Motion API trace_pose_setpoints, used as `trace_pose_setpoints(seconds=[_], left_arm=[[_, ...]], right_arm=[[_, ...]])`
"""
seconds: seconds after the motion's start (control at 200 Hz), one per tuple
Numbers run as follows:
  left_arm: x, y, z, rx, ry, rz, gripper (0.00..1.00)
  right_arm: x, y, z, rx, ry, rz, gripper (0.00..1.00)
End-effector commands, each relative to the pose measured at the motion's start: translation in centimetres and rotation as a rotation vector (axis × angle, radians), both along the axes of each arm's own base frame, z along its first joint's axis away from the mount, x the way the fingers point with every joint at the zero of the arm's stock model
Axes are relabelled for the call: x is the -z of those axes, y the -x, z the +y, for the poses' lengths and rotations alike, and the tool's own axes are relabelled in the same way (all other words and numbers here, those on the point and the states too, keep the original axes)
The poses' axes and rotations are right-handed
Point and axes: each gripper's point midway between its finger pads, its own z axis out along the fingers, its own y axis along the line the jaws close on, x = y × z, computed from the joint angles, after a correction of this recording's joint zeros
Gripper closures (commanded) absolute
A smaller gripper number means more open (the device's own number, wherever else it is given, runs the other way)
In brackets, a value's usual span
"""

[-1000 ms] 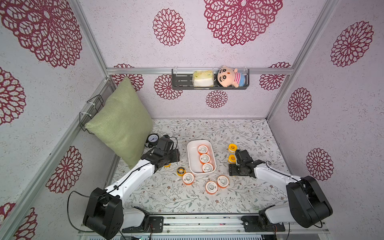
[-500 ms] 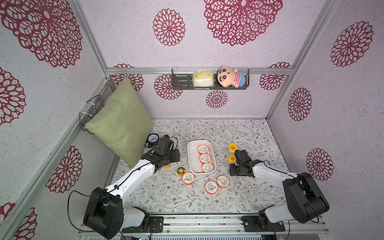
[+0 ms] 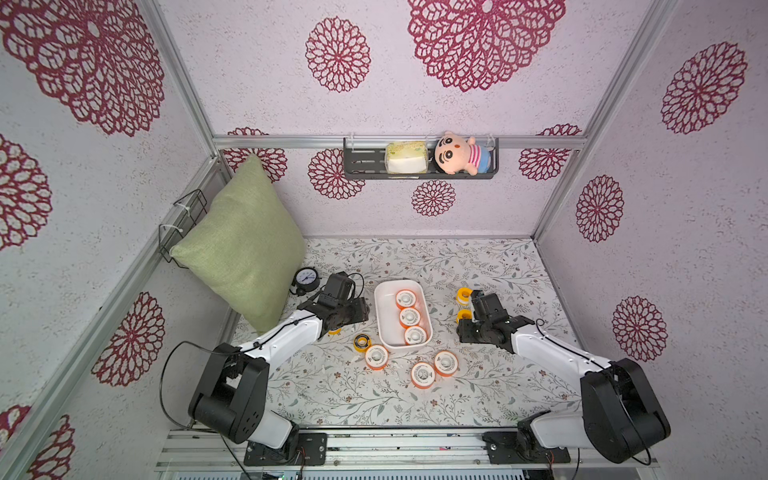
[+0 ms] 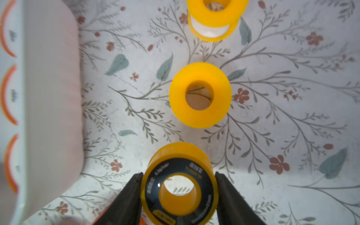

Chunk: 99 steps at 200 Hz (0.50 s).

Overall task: Put the sealing tape into the storage box
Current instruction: Pick up the sealing tape at the center of the board.

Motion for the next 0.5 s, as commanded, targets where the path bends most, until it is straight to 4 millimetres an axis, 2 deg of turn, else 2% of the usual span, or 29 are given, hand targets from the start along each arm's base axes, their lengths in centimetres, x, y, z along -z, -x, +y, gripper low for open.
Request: trace_pose_setpoints(seconds=[0.0,0.26,0.49], left_arm=[[-1.1,-2.0,-1.7,0.006,0.093,-0.037,0.45],[0.0,-3.0,-3.1,0.037,0.133,-0.015,0.54],[1.3,-3.3,-3.7,0.042,0.154,0.011,0.68]], right_arm=[[-3.1,-0.8,2.1,-0.060,-0.089,-0.055,0.44],[-7.1,-2.7,5.9,-0.162,-0.215,-0.125,0.44],[-8.2,-4.4,10.0,-0.252,-0.258,-0.134,0.44]])
